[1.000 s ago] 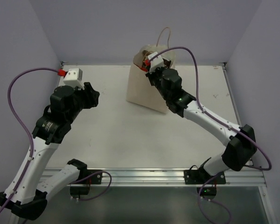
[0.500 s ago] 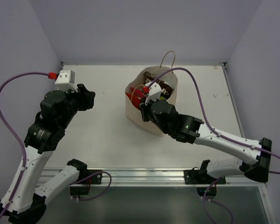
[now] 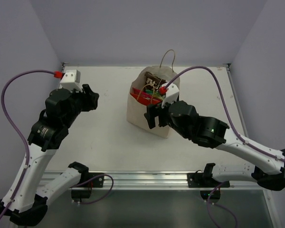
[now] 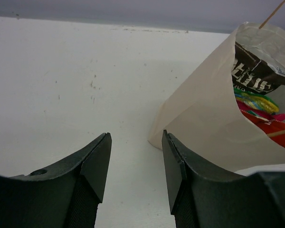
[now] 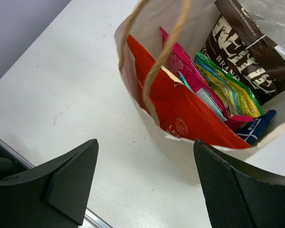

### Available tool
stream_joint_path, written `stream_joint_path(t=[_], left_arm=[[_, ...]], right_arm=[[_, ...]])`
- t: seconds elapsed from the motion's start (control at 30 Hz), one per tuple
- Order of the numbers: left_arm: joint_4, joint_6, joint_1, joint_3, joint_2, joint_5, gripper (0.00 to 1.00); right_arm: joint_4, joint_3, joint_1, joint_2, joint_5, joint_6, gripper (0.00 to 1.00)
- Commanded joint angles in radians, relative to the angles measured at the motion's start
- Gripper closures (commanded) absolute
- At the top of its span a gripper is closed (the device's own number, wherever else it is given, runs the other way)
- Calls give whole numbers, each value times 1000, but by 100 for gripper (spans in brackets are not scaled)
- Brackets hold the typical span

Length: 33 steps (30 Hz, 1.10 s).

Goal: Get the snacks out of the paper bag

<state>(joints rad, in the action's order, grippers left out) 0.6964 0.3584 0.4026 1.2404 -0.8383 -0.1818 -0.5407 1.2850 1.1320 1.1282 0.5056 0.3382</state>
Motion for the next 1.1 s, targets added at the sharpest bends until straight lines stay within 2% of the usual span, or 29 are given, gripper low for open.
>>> stream_joint_path(t=[0.0, 0.03, 0.17, 0.27, 0.3, 0.37, 0.4, 0.47, 0.53, 0.6, 0.7, 0.73, 0.83, 1.0, 1.07], left_arm=[[-37, -24, 5, 40, -24, 22, 46], [-40, -24, 5, 42, -27, 22, 46], [-44, -32, 5, 47, -39, 24, 45], [-44, -36, 5, 44, -44, 19, 45], [-44, -36, 4, 42, -45, 19, 45], [-44, -41, 5, 42, -48, 21, 45], [-44, -44, 5, 41, -50, 24, 45], [-41, -52, 5, 41, -50, 24, 44], [-37, -55, 4, 42, -54, 30, 44], [-35, -58, 5, 44, -56, 41, 44], [-29, -56, 5, 45, -59, 59, 43], [-26, -56, 5, 45, -59, 67, 44], [-14, -55, 5, 41, -59, 88, 44], [2, -39, 4, 24, -44, 94, 44], [5, -36, 5, 16, -41, 91, 44]], right_arm=[[-93, 85, 2, -51, 2, -53, 15], [-108, 95, 0, -59, -5, -76, 11], [-172, 125, -12, -91, -16, -128, 6], [-212, 151, -104, -117, -63, -140, 5], [-212, 163, -215, -125, -108, -145, 5], [-206, 184, -352, -113, -230, -198, 5], [-206, 218, -459, -93, -331, -227, 5], [-208, 258, -530, -39, -372, -326, 5], [-211, 330, -642, 56, -498, -393, 5], [-212, 406, -749, 163, -652, -400, 7], [-205, 499, -849, 316, -755, -395, 12], [-205, 525, -862, 353, -830, -393, 13], [-212, 611, -880, 483, -890, -419, 16], [-199, 666, -880, 588, -928, -442, 21], [-191, 668, -880, 628, -915, -442, 29]])
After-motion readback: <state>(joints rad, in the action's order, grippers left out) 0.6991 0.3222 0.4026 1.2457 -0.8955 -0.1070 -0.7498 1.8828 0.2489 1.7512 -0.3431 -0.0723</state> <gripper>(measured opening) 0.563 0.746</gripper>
